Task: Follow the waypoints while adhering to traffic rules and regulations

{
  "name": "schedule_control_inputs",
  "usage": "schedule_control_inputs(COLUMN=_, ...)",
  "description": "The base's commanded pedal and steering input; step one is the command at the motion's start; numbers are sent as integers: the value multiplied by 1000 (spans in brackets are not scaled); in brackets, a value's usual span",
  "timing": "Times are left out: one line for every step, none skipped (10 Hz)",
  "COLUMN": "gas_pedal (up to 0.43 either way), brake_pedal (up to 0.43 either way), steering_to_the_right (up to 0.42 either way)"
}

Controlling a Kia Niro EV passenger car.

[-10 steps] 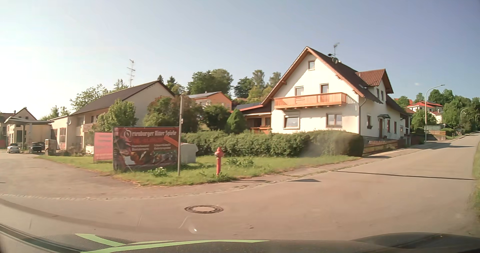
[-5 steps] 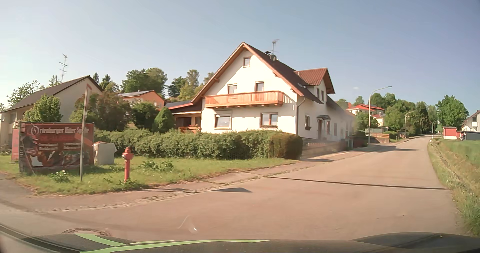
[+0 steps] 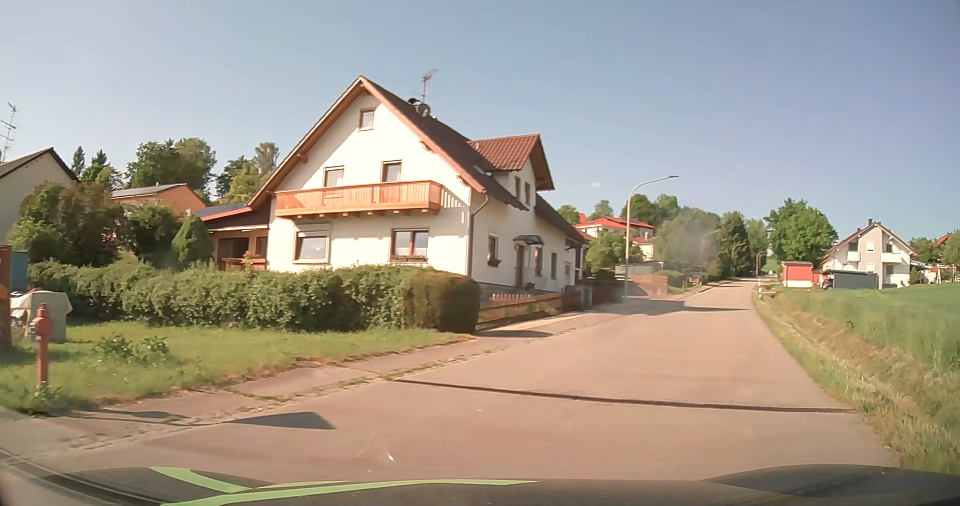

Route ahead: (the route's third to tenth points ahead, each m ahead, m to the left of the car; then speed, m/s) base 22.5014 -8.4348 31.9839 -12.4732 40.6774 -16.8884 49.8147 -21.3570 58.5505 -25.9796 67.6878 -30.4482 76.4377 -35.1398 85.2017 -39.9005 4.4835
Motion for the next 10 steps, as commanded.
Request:
schedule_control_inputs(gas_pedal=220, brake_pedal=0, steering_to_the_right=365)
schedule_control_inputs(gas_pedal=228, brake_pedal=0, steering_to_the_right=351)
schedule_control_inputs(gas_pedal=248, brake_pedal=0, steering_to_the_right=340)
schedule_control_inputs(gas_pedal=268, brake_pedal=0, steering_to_the_right=321)
schedule_control_inputs(gas_pedal=268, brake_pedal=0, steering_to_the_right=296)
schedule_control_inputs(gas_pedal=268, brake_pedal=0, steering_to_the_right=271)
schedule_control_inputs(gas_pedal=268, brake_pedal=0, steering_to_the_right=241)
schedule_control_inputs(gas_pedal=268, brake_pedal=0, steering_to_the_right=212)
schedule_control_inputs(gas_pedal=280, brake_pedal=0, steering_to_the_right=186)
schedule_control_inputs(gas_pedal=280, brake_pedal=0, steering_to_the_right=157)
